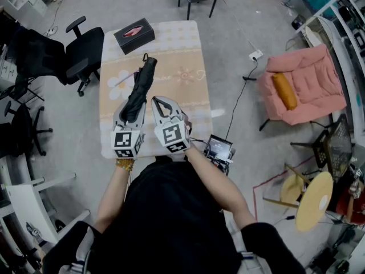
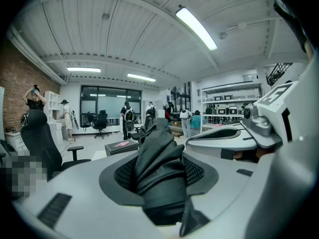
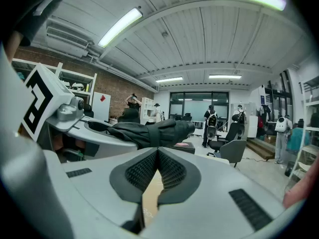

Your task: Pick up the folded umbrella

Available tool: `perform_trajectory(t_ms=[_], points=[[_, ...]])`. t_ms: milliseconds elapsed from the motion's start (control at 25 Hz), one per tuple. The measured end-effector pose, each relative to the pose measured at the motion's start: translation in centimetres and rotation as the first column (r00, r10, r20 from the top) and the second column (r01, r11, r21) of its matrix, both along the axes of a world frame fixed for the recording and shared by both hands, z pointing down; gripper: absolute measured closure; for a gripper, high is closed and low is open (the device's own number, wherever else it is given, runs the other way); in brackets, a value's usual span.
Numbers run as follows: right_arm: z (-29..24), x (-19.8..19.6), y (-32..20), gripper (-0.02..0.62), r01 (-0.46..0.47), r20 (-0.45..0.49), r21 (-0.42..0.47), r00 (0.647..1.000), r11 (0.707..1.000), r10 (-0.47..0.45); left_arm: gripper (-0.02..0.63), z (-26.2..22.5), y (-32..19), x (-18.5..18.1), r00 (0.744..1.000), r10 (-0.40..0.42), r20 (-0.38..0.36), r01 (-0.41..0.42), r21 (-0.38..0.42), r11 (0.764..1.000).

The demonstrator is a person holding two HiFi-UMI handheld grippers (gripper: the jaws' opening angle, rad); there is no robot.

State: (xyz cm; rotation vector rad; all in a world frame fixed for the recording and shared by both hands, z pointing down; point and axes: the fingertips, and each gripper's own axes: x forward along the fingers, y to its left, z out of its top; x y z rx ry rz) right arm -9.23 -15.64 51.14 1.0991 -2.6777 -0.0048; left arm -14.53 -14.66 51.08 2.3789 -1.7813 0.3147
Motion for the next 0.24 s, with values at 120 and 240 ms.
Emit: perform_trajectory(t_ms=[120,240], points=[[-0.01,0.0,-0.04,0.58,-0.002,0.0,0.002,1.0,1.0,0.002,0.408,-0.06,-0.03,0.03,1.0,0.002,0.001,-0.002,0.001,1.0],[-0.01,0.04,-0.01,0.58,-0.003,-0.003,-0.003,1.0,1.0,0.003,0.408,-0.08,-0.1,0.05,1.0,0.004,0.001,-0.004,0.001,1.0]])
